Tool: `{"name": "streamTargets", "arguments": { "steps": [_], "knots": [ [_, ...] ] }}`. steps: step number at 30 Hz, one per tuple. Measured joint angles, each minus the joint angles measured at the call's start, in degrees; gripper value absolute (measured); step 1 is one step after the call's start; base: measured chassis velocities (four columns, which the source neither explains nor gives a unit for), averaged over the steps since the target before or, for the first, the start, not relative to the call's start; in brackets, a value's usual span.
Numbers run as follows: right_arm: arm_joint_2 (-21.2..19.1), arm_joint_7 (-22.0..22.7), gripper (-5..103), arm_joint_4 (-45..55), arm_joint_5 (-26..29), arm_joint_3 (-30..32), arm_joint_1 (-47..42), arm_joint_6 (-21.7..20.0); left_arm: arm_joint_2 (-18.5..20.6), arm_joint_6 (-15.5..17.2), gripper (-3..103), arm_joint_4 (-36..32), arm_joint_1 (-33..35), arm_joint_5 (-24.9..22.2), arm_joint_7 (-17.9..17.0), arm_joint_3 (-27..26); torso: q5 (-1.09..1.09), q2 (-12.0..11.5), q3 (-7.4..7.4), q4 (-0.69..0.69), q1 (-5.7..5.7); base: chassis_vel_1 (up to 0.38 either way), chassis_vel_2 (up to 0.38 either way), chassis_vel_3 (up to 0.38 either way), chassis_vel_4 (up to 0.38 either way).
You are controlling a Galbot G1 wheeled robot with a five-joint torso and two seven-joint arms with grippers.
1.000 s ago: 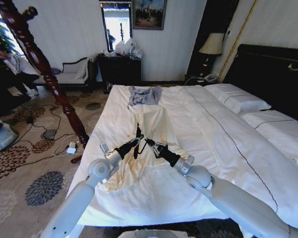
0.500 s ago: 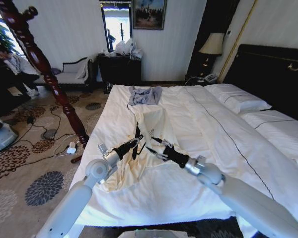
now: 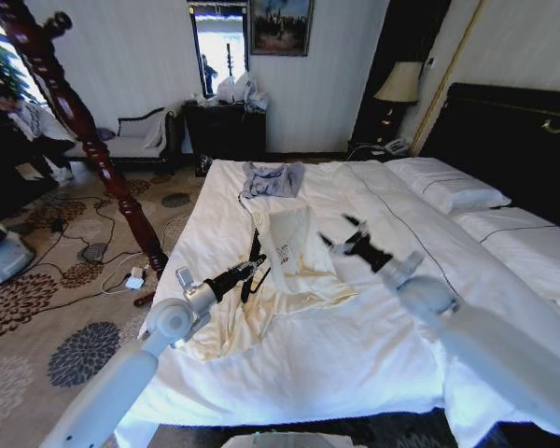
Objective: Pick up the clothes from the bed and hang them on the clothes hanger.
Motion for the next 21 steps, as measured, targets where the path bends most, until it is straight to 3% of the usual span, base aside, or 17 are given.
{"name": "streamTargets", "arguments": {
  "steps": [1,3,4,7,9,13,15,21],
  "knots": [
    [-0.6,-3.3,100,-1.9,0.2,-0.3,1.6,-0.5,0.1,0.0,18,-0.1,-0.2,0.0,0.0,0.4,0.01,0.0,0.0,0.0,0.0,0.0,0.0,0.0,0.0],
    [-2.5,-14.7,100,-6.8,0.1,-0.9,5.3,-1.5,0.2,0.1,18,-0.3,-1.2,0.2,0.2,2.0,0.02,0.0,0.01,0.04,0.0,0.0,0.0,0.0,0.0],
    [-2.5,-14.7,100,-6.8,0.1,-0.9,5.3,-1.5,0.2,0.1,18,-0.3,-1.2,0.2,0.2,2.0,0.02,0.0,0.01,0.04,0.0,0.0,0.0,0.0,0.0],
    [-4.5,-25.1,100,-10.5,-0.1,-2.4,9.0,-3.1,0.0,0.1,18,-0.4,-2.5,0.8,0.7,3.9,0.02,0.0,0.0,-0.04,0.01,0.0,0.0,0.0,0.0],
    [-5.0,-30.4,100,-12.2,-0.3,-3.5,11.1,-3.8,0.0,0.1,18,-0.4,-3.3,1.1,0.9,5.3,0.02,0.0,0.0,0.01,0.0,0.0,0.0,0.0,0.0],
    [-4.6,-35.2,100,-15.0,-1.2,-5.6,14.8,-4.2,0.1,0.2,18,-0.2,-4.3,1.4,1.1,6.8,-0.01,0.0,0.0,-0.01,0.0,0.0,0.0,0.0,0.0],
    [-2.6,-39.0,100,-18.2,-1.8,-9.5,20.9,-4.2,0.2,0.2,18,-0.2,-4.9,2.0,1.3,8.1,0.06,0.0,0.0,-0.02,0.0,0.0,0.0,0.0,0.0],
    [4.3,-44.3,100,-27.0,-4.0,-19.0,35.4,-2.2,0.0,0.6,18,0.4,-5.8,2.9,1.7,9.3,0.0,0.0,0.0,0.05,0.01,0.0,0.0,0.0,0.0]
  ]
}}
